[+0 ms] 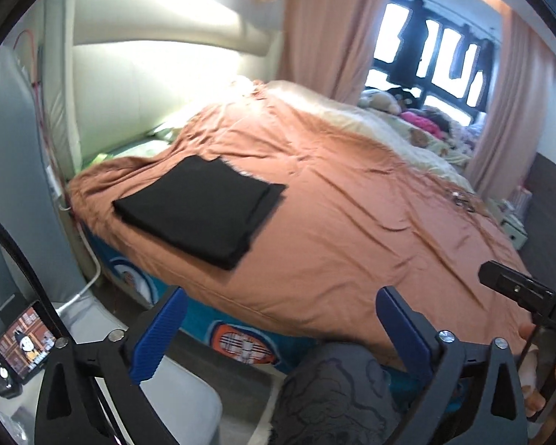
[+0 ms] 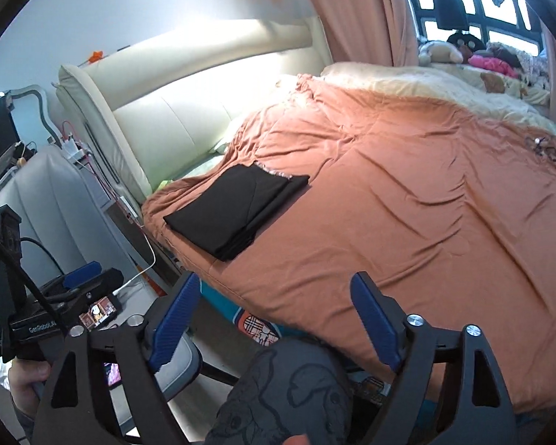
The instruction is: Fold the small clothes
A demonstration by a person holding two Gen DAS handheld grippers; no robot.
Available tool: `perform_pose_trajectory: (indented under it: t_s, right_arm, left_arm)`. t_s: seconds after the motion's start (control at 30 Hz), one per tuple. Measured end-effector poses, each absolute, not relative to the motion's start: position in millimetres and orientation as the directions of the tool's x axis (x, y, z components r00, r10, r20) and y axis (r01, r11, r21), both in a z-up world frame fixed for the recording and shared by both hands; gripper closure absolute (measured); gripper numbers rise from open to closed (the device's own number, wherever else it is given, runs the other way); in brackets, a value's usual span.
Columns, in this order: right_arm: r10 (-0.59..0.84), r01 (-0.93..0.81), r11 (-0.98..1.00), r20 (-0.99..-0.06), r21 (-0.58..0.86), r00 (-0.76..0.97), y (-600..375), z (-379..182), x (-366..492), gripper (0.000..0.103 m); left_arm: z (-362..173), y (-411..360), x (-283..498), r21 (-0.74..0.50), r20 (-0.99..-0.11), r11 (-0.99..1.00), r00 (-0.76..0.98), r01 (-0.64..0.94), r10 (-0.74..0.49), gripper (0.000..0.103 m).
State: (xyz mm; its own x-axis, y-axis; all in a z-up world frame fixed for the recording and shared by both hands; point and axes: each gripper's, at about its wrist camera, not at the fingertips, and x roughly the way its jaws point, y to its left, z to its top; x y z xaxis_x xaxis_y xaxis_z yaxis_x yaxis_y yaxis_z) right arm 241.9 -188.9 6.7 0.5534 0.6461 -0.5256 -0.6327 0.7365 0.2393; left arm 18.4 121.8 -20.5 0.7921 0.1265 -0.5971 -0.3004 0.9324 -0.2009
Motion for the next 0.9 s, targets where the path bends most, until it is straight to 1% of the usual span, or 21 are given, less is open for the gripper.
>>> perform_pose_trajectory:
  t_s: [0.03,0.1,0.2,0.3,0.5,0.6,0.73,0.9]
  right_arm:
    - [0.65,-0.639,0.734,-0.513,0.23,0.561,-197,10,231,0.008]
    - [0.65,-0.644,0.733,-0.503,0.219,0.569,-205,12,221,0.0]
    - [0.641,-0.644,0.74,-0.49,0.192,0.591,-218,12,203,0.0]
    - [0.635,-0.637,0.746,-0.49,0.191,0.597,-230,9,195,0.0]
    - [0.614,-0.618,0.765,-0.498,0.182,0.613,-257,0,183,0.0]
    - [0.604,-0.603,0.776,-0.497,0.187,0.623,-272,-4,182,0.0]
    - [0.598,-0.593,0.785,-0.475,0.181,0.646,-290,-7,175,0.0]
    - [0.593,-0.581,0.792,-0.458,0.186,0.662,-308,-11,165,0.0]
  left_arm:
    - [-18,116,14,-0.209,-0.591,0.935,0.799,-0.286,0.113,0.001]
    - [-14,103,6,-0.189,-0.581,0.941,0.805,-0.281,0.123,0.001]
    - [-11,90,-2,-0.193,-0.573,0.947,0.813,-0.257,0.104,0.001]
    - [-8,79,-9,-0.181,-0.568,0.949,0.816,-0.257,0.113,0.001]
    - [-5,50,-27,-0.121,-0.548,0.958,0.822,-0.258,0.152,0.001]
    - [-7,38,-31,-0.09,-0.546,0.967,0.824,-0.237,0.151,0.001]
    - [-12,21,-40,-0.045,-0.519,0.974,0.839,-0.221,0.166,0.001]
    - [-17,11,-46,-0.025,-0.495,0.977,0.852,-0.211,0.172,0.0]
